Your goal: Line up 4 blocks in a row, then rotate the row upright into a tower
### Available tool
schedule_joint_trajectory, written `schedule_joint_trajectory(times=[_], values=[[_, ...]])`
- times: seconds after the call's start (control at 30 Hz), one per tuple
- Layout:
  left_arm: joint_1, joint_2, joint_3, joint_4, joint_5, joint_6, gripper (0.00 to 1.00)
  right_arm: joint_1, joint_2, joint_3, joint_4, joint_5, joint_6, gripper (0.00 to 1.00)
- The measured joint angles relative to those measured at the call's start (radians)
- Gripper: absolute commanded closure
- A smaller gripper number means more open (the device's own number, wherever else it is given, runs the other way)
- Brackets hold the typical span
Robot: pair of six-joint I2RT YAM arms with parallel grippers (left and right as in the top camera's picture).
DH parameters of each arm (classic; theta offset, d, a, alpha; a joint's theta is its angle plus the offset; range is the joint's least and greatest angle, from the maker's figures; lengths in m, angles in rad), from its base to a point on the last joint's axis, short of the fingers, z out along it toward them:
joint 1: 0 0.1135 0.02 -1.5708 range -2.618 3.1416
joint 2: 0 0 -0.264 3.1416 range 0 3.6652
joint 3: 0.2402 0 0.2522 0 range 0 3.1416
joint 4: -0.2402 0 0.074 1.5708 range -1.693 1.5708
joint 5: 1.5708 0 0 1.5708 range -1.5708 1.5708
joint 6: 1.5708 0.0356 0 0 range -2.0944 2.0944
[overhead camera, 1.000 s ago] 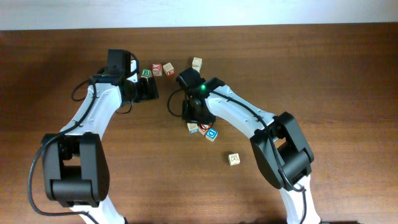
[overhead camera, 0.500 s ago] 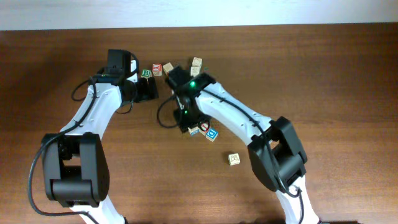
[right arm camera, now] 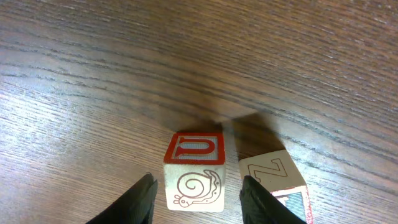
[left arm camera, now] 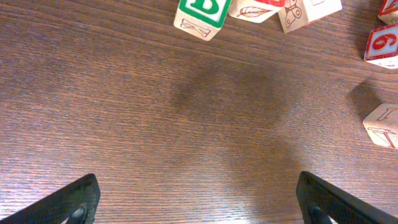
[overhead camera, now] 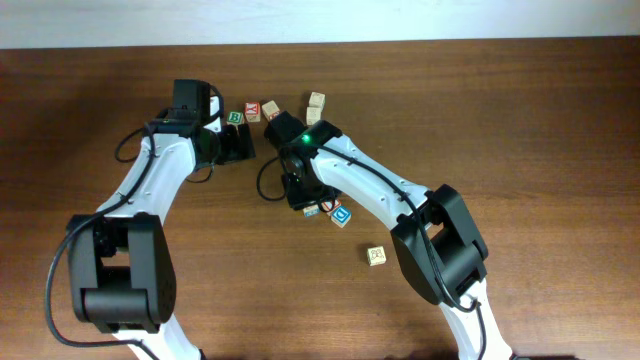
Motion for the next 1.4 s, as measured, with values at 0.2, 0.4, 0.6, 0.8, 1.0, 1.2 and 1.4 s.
schedule_joint_trajectory(times=[0.2,0.4,0.6,0.8,1.0,1.2,1.4], values=[[0.000,0.000,0.000,0.000,0.000,0.000,0.01,0.000,0.006,0.000,0.002,0.000,0.061,0.79],[0.000,0.000,0.000,0.000,0.000,0.000,0.00,0.000,0.006,0.000,0.009,0.003,0.145,0.74],[0.000,0.000,0.000,0.000,0.000,0.000,0.01,0.000,0.006,-0.001,0.019,-0.028,0.150,0.51],[0.000,0.000,0.000,0.000,0.000,0.000,0.01,0.000,0.026,-0.008,0.023,-0.028,0.138,0.70],[0.000,0.000,0.000,0.000,0.000,0.000,0.01,-0.006,0.026,-0.009,0.051,-0.028,0.181,0.68],[0.000,0.000,0.000,0.000,0.000,0.000,0.01,-0.009,0.026,-0.009,0.060,-0.031,0.221,0.43],[0.000,0.000,0.000,0.000,0.000,0.000,0.01,-0.035,0.048,0.246,-0.255,-0.032,0.154,0.43]])
